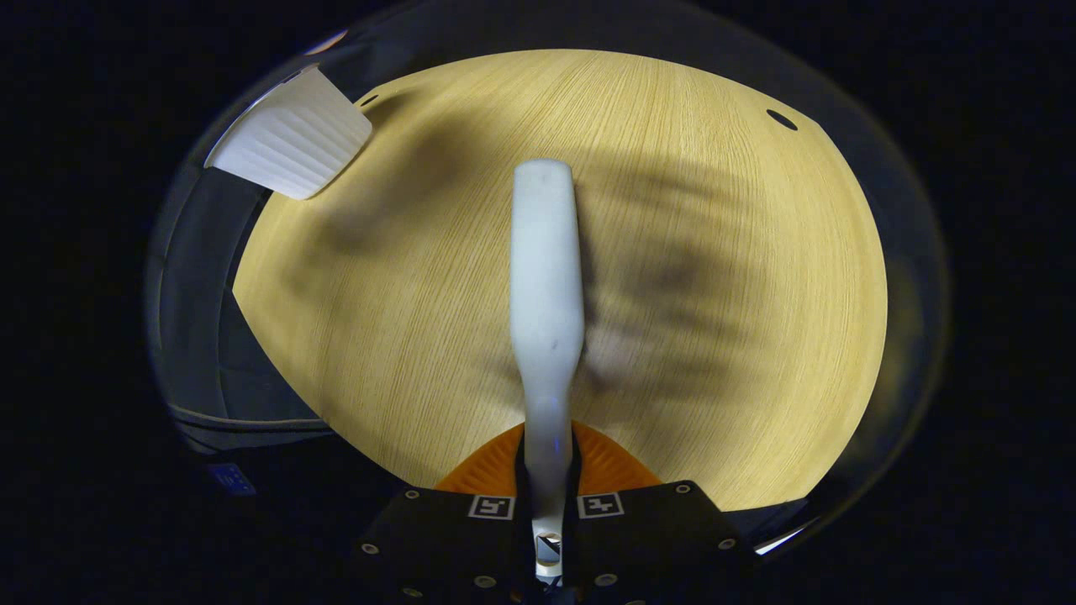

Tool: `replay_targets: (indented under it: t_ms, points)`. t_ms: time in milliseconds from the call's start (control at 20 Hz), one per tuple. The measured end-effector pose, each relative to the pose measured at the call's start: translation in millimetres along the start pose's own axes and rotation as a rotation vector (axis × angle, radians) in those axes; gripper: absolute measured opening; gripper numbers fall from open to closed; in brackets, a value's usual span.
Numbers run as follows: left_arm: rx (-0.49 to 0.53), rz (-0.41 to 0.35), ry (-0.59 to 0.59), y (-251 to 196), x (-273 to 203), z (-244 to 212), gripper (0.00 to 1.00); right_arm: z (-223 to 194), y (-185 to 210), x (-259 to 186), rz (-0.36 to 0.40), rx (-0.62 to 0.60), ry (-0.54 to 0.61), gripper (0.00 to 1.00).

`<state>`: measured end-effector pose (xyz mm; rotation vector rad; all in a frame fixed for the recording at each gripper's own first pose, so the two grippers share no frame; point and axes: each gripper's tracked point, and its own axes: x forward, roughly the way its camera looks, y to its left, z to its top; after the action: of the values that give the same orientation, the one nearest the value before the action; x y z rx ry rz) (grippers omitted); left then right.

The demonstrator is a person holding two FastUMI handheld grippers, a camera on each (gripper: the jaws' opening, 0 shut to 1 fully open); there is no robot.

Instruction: Pick up the small broom and dustpan from the desktop, sweep the trash into the dustpan with the broom, and then empty the trash into the garbage bin.

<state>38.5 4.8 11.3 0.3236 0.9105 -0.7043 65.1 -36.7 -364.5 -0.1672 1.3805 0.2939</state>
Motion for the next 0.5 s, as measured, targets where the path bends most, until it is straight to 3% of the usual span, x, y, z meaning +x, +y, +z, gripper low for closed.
replay_targets:
  t_ms: [200, 500]
  points:
    - [-0.102, 0.06, -0.021, 67, -28, 32, 0.31, 3, 1, -1, 0.008, -0.008, 0.001, 0.13]
    - [-0.153, 0.339, 0.066, 193, -58, -6, 0.32, 3, 0, 0, 0.009, -0.013, 0.015, 0.13]
